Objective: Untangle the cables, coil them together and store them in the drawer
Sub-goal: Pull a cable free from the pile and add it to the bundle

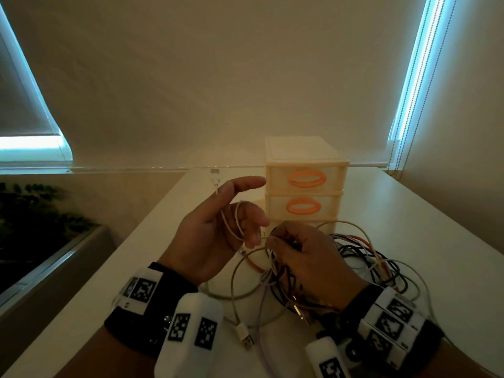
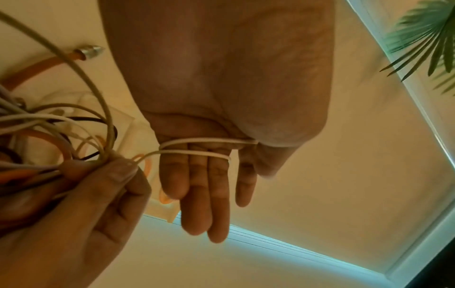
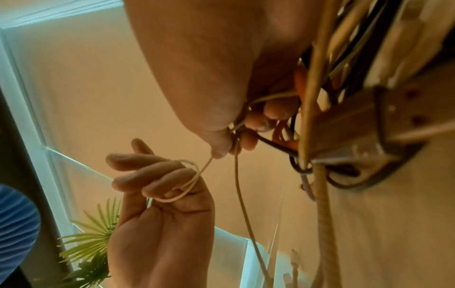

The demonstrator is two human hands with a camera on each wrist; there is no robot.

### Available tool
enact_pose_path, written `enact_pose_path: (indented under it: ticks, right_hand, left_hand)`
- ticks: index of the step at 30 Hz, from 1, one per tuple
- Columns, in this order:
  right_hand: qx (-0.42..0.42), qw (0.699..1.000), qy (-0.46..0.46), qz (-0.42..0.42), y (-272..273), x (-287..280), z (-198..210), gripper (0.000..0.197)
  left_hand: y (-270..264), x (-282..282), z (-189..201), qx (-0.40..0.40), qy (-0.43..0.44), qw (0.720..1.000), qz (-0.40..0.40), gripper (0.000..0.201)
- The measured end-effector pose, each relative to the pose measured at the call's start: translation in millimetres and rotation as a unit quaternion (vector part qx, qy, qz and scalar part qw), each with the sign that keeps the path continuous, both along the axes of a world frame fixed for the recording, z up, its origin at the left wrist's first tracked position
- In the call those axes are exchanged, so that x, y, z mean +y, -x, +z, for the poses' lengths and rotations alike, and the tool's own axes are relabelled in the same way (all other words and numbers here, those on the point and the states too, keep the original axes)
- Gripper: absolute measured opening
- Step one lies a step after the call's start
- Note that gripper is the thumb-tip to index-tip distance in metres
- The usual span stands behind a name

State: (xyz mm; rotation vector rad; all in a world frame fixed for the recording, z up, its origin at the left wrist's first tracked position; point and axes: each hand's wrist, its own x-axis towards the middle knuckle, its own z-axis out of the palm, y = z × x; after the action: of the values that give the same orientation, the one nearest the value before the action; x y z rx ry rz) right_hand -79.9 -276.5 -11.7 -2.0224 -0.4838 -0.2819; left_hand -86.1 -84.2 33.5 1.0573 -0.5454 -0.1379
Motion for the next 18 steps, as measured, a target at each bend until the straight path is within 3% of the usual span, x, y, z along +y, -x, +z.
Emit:
enact_pose_path:
  ticks: [4,8,12,14,16,18]
  right_hand:
    - [-0.009,1.0,0.027,0.012,-0.1,-9.5,4.5,0.012]
    - [-0.008,1.0,0.023,-0.001,-1.2,-10.1,2.9,0.01]
    - [-0.019,0.997,0.046,0.062,5.4,-11.9,7.7,0.009]
    - [-0.012,0.991,0.081,0.106,7.1,-15.4,10.5,0.004]
    - [-0.002,0.984,0.119,0.133,5.8,-18.7,10.2,0.005]
    - [-0.009,0.984,0.132,0.116,1.4,-20.5,8.2,0.008]
  left_hand:
    - [-0.3,1.6,3.5,0.007,0.038,0.999,0.003,0.055]
    - [-1.0,-1.9,0.9,0.015,0.014,1.0,0.009,0.068]
    - [-6.4,1.6,2.4,0.051,0.057,0.996,0.036,0.066]
    - [-13.3,11.6,-0.1,0.102,0.164,0.981,-0.006,0.063]
    - [-20.3,21.4,-4.1,0.138,0.264,0.948,-0.111,0.062]
    - [-24.5,29.3,-5.6,0.137,0.289,0.932,-0.169,0.062]
